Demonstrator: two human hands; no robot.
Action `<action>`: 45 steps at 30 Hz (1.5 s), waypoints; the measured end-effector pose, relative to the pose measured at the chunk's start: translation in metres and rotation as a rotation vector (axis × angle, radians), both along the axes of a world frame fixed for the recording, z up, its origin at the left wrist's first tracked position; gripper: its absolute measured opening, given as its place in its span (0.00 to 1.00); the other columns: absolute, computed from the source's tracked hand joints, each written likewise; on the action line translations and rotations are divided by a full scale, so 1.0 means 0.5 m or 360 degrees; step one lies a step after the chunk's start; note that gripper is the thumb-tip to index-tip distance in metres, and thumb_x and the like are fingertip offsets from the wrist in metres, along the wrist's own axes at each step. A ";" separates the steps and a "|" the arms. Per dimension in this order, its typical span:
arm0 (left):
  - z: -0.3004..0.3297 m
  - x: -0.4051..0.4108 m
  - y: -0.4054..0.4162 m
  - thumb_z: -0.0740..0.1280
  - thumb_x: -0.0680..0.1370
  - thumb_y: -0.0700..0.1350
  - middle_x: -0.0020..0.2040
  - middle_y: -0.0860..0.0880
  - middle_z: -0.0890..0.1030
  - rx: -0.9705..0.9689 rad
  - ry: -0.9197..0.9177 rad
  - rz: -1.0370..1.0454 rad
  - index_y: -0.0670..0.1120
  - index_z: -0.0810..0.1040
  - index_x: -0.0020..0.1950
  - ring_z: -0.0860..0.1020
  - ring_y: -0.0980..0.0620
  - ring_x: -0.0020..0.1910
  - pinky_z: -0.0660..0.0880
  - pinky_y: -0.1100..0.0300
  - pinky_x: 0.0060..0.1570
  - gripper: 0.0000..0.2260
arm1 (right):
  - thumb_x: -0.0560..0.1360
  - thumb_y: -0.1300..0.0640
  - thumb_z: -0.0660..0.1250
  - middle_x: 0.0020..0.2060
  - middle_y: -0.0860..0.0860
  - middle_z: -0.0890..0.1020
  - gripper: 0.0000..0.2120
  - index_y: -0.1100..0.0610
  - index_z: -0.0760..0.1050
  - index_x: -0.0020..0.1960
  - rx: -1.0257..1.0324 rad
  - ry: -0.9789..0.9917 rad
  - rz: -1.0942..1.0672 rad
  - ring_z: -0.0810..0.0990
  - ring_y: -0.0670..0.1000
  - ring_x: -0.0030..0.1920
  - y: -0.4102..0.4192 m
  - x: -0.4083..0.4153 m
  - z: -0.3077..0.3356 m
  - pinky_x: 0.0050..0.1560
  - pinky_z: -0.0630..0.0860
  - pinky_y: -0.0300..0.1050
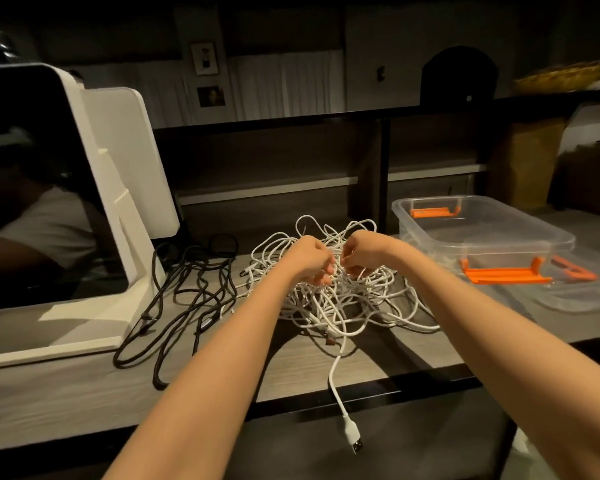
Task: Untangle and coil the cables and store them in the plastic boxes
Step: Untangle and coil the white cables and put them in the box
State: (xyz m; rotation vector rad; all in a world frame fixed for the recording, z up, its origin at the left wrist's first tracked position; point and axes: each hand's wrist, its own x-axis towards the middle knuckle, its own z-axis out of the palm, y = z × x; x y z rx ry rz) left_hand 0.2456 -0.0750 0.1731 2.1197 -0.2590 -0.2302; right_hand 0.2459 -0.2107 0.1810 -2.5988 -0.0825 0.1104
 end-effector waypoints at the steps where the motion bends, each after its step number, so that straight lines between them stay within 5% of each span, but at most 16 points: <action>1: -0.002 0.005 -0.001 0.56 0.83 0.35 0.37 0.43 0.76 -0.0042 0.0000 0.0027 0.38 0.75 0.47 0.74 0.52 0.27 0.70 0.66 0.22 0.10 | 0.79 0.62 0.62 0.35 0.55 0.79 0.09 0.67 0.78 0.52 -0.0031 -0.0050 -0.0022 0.78 0.49 0.35 0.001 0.008 -0.008 0.39 0.78 0.41; 9: -0.037 0.066 0.001 0.62 0.80 0.37 0.36 0.44 0.81 0.0167 -0.0201 0.0126 0.36 0.82 0.46 0.77 0.54 0.26 0.75 0.65 0.27 0.10 | 0.72 0.52 0.71 0.38 0.52 0.77 0.11 0.58 0.78 0.50 -0.0469 -0.0296 -0.0171 0.78 0.54 0.44 0.012 0.061 -0.050 0.43 0.73 0.45; 12: -0.060 0.088 0.005 0.63 0.80 0.42 0.36 0.45 0.83 0.0174 -0.0365 0.0194 0.39 0.83 0.44 0.78 0.54 0.27 0.79 0.59 0.40 0.12 | 0.71 0.57 0.69 0.29 0.52 0.75 0.07 0.61 0.79 0.40 -0.0089 -0.0357 -0.0159 0.74 0.51 0.35 0.012 0.075 -0.061 0.37 0.69 0.43; 15: -0.067 0.095 0.010 0.59 0.83 0.50 0.32 0.50 0.80 -0.0156 -0.0332 0.0265 0.44 0.79 0.40 0.75 0.55 0.25 0.74 0.60 0.38 0.17 | 0.72 0.58 0.68 0.28 0.51 0.77 0.09 0.63 0.81 0.39 0.0306 -0.0574 -0.0087 0.73 0.47 0.31 0.015 0.083 -0.076 0.36 0.70 0.42; 18: -0.063 0.096 0.017 0.63 0.82 0.51 0.33 0.48 0.79 -0.0251 -0.0329 0.0256 0.45 0.78 0.36 0.73 0.55 0.25 0.70 0.63 0.30 0.17 | 0.73 0.57 0.70 0.26 0.46 0.75 0.06 0.60 0.81 0.40 0.0559 -0.0699 0.0044 0.71 0.40 0.26 0.024 0.081 -0.090 0.29 0.66 0.31; 21: -0.056 0.100 0.020 0.62 0.82 0.45 0.34 0.47 0.77 -0.0487 -0.0111 0.0252 0.43 0.78 0.40 0.74 0.56 0.24 0.69 0.66 0.26 0.13 | 0.74 0.58 0.69 0.32 0.49 0.79 0.03 0.57 0.81 0.43 0.0711 -0.0786 0.0089 0.73 0.40 0.31 0.028 0.089 -0.102 0.34 0.68 0.31; 24: -0.057 0.106 0.026 0.59 0.83 0.40 0.34 0.46 0.76 -0.0602 -0.0002 0.0180 0.40 0.77 0.41 0.75 0.57 0.24 0.72 0.67 0.27 0.13 | 0.75 0.65 0.64 0.39 0.52 0.80 0.06 0.56 0.78 0.43 0.1000 -0.0932 -0.0026 0.77 0.49 0.40 0.027 0.101 -0.104 0.43 0.73 0.42; 29: -0.055 0.103 0.054 0.57 0.83 0.39 0.29 0.53 0.70 -0.0316 -0.0267 -0.0132 0.42 0.78 0.45 0.66 0.62 0.23 0.64 0.70 0.25 0.11 | 0.74 0.72 0.58 0.52 0.50 0.80 0.18 0.56 0.76 0.57 0.0804 -0.0686 0.0249 0.77 0.47 0.56 0.019 0.112 -0.106 0.57 0.73 0.42; 35: -0.042 0.101 0.050 0.54 0.85 0.45 0.27 0.56 0.63 -0.0636 -0.0404 -0.0068 0.46 0.64 0.33 0.61 0.61 0.24 0.61 0.70 0.26 0.19 | 0.79 0.59 0.63 0.46 0.44 0.80 0.08 0.55 0.79 0.56 0.0803 -0.0825 0.0130 0.77 0.39 0.46 0.042 0.119 -0.123 0.46 0.70 0.31; 42: -0.043 0.104 0.047 0.53 0.85 0.48 0.34 0.50 0.71 -0.0501 -0.0575 0.0063 0.46 0.74 0.48 0.69 0.54 0.33 0.67 0.60 0.37 0.13 | 0.77 0.53 0.66 0.43 0.47 0.78 0.09 0.56 0.82 0.50 0.0450 -0.1326 -0.0221 0.70 0.47 0.51 0.049 0.128 -0.136 0.48 0.60 0.36; 45: -0.035 0.080 0.041 0.56 0.84 0.49 0.49 0.45 0.75 -0.0523 -0.0569 -0.0070 0.41 0.76 0.63 0.71 0.41 0.50 0.70 0.49 0.50 0.16 | 0.78 0.55 0.65 0.42 0.48 0.79 0.08 0.57 0.81 0.49 0.0472 -0.1348 -0.0099 0.74 0.47 0.48 0.049 0.123 -0.133 0.45 0.64 0.29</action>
